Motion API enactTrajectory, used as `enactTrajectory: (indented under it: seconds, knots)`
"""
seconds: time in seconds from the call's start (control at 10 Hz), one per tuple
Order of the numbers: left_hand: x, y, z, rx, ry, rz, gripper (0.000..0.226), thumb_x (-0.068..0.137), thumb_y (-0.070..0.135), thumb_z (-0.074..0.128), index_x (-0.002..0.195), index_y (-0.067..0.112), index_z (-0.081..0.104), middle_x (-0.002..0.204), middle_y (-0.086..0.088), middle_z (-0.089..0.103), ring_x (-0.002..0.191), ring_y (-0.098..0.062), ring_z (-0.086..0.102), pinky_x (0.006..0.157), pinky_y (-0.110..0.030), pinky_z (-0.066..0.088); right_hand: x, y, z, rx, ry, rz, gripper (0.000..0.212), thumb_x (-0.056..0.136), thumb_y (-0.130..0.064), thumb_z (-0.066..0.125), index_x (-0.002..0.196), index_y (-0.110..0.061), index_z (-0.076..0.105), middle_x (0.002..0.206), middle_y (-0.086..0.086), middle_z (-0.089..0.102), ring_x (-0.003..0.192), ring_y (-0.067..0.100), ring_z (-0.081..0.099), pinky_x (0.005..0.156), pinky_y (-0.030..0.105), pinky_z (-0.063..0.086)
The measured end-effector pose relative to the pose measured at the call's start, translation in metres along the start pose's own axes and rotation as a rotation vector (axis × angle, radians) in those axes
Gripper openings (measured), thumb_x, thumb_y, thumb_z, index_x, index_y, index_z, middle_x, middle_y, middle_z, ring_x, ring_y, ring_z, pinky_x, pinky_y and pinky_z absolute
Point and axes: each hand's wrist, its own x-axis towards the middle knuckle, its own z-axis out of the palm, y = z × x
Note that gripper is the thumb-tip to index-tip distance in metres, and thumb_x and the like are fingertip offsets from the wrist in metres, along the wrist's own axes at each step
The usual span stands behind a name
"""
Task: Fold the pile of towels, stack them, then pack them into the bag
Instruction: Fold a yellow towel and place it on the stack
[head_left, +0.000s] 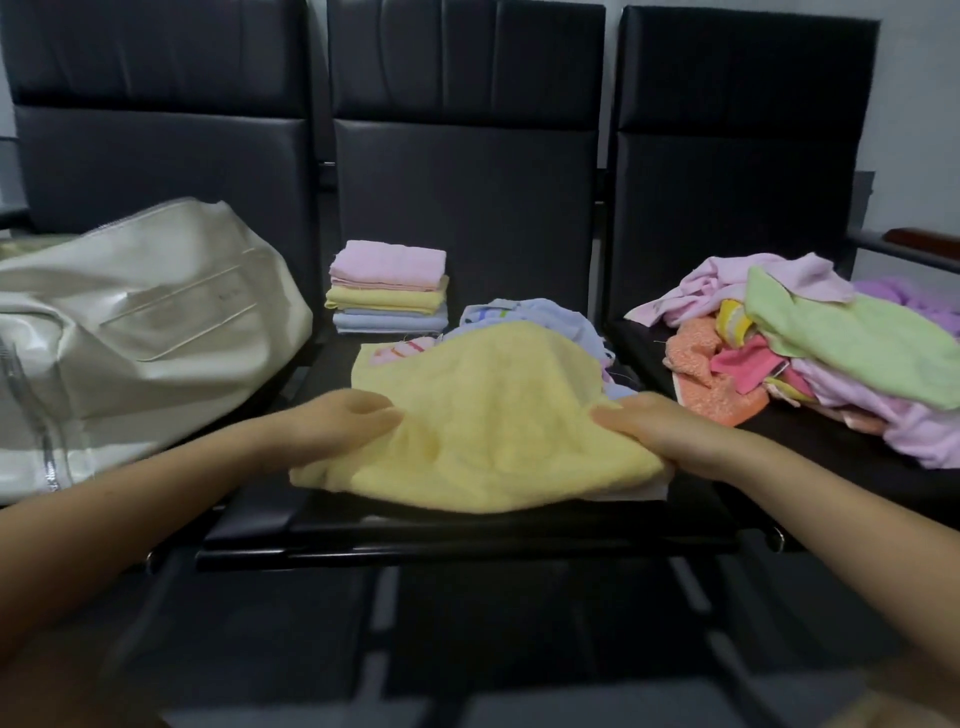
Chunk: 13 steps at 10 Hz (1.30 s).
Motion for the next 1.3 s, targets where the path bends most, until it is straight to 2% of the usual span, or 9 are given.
enactTrajectory:
  seconds: [0.2, 0.3, 0.4, 0.6, 0.7, 0.8, 1.0, 1.1, 1.3]
  knots:
    - [0.03, -0.006, -0.035, 0.167, 0.444, 0.123, 0.027, 0.097, 0.029, 0.053, 0.078, 0.012, 0.063, 0.075, -0.001, 0.062, 0.076, -0.02, 0.054, 0.066, -0.032, 0.04, 0.031, -0.014, -0.022, 0.3, 0.346, -0.101, 0.016, 0.099, -0.023, 0.05, 0.103, -0.019, 0.065, 0.107, 0.004, 0.067, 0.1, 0.019, 0.06, 0.082, 0.03, 0.046]
    - [0.054, -0.008, -0.041, 0.132, 0.577, 0.138, 0.028, 0.099, 0.024, 0.05, 0.082, 0.004, 0.06, 0.078, -0.007, 0.062, 0.077, -0.025, 0.053, 0.067, -0.038, 0.038, 0.059, -0.023, -0.024, 0.288, 0.481, -0.086, 0.022, 0.101, -0.026, 0.046, 0.107, -0.015, 0.063, 0.109, 0.012, 0.065, 0.091, 0.02, 0.057, 0.07, 0.028, 0.044]
    - [0.081, -0.005, -0.038, 0.19, 0.667, 0.117, 0.026, 0.1, 0.021, 0.048, 0.086, 0.001, 0.057, 0.083, -0.01, 0.061, 0.078, -0.027, 0.05, 0.063, -0.037, 0.032, 0.089, -0.028, -0.022, 0.219, 0.568, -0.047, 0.036, 0.102, -0.028, 0.042, 0.115, 0.001, 0.059, 0.116, 0.022, 0.062, 0.097, 0.035, 0.058, 0.08, 0.033, 0.046]
    - [0.123, -0.027, -0.022, 0.248, 0.641, 0.005, 0.017, 0.099, 0.016, 0.039, 0.087, 0.012, 0.05, 0.08, -0.007, 0.058, 0.074, -0.026, 0.049, 0.06, -0.038, 0.037, 0.128, -0.008, 0.003, -0.045, 0.569, 0.092, 0.039, 0.103, -0.027, 0.032, 0.114, 0.001, 0.057, 0.116, 0.024, 0.06, 0.107, 0.038, 0.056, 0.082, 0.035, 0.042]
    - [0.135, -0.045, -0.003, 0.364, 0.473, -0.076, 0.021, 0.102, 0.023, 0.031, 0.096, 0.014, 0.048, 0.091, -0.004, 0.055, 0.08, -0.022, 0.045, 0.067, -0.033, 0.03, 0.143, 0.001, 0.015, -0.144, 0.515, 0.159, 0.042, 0.103, -0.032, 0.025, 0.117, -0.008, 0.057, 0.123, 0.018, 0.059, 0.104, 0.033, 0.054, 0.087, 0.036, 0.04]
    - [0.148, -0.055, -0.001, 0.391, 0.326, -0.084, 0.022, 0.103, 0.025, 0.033, 0.104, 0.016, 0.054, 0.107, -0.008, 0.062, 0.087, -0.02, 0.045, 0.073, -0.031, 0.031, 0.153, 0.001, 0.018, -0.11, 0.517, 0.19, 0.032, 0.102, -0.034, 0.025, 0.1, -0.018, 0.052, 0.107, 0.008, 0.058, 0.08, 0.02, 0.044, 0.076, 0.032, 0.03]
    - [0.15, -0.049, -0.001, 0.401, 0.487, -0.014, 0.023, 0.094, 0.018, 0.052, 0.114, 0.017, 0.061, 0.114, -0.008, 0.058, 0.104, -0.025, 0.053, 0.076, -0.036, 0.043, 0.149, 0.008, 0.01, -0.331, 0.457, 0.092, 0.038, 0.101, -0.036, 0.03, 0.106, -0.01, 0.058, 0.111, 0.014, 0.061, 0.102, 0.033, 0.056, 0.077, 0.033, 0.037]
    - [0.144, -0.024, 0.001, 0.288, 0.621, 0.068, 0.026, 0.091, 0.009, 0.051, 0.114, 0.012, 0.064, 0.112, -0.009, 0.058, 0.1, -0.027, 0.054, 0.073, -0.035, 0.042, 0.14, 0.008, 0.001, -0.148, 0.473, 0.091, 0.031, 0.096, -0.033, 0.044, 0.068, -0.019, 0.043, 0.073, 0.002, 0.05, 0.072, 0.023, 0.048, 0.058, 0.031, 0.032]
    - [0.11, 0.063, 0.038, 0.084, 0.528, 0.446, 0.034, 0.091, 0.03, 0.039, 0.111, 0.021, 0.064, 0.109, 0.001, 0.055, 0.103, -0.016, 0.05, 0.089, -0.036, 0.041, 0.117, -0.002, -0.013, 0.322, 0.41, 0.384, 0.022, 0.089, -0.028, 0.058, 0.078, -0.01, 0.053, 0.065, 0.003, 0.049, 0.054, 0.016, 0.046, 0.047, 0.025, 0.031]
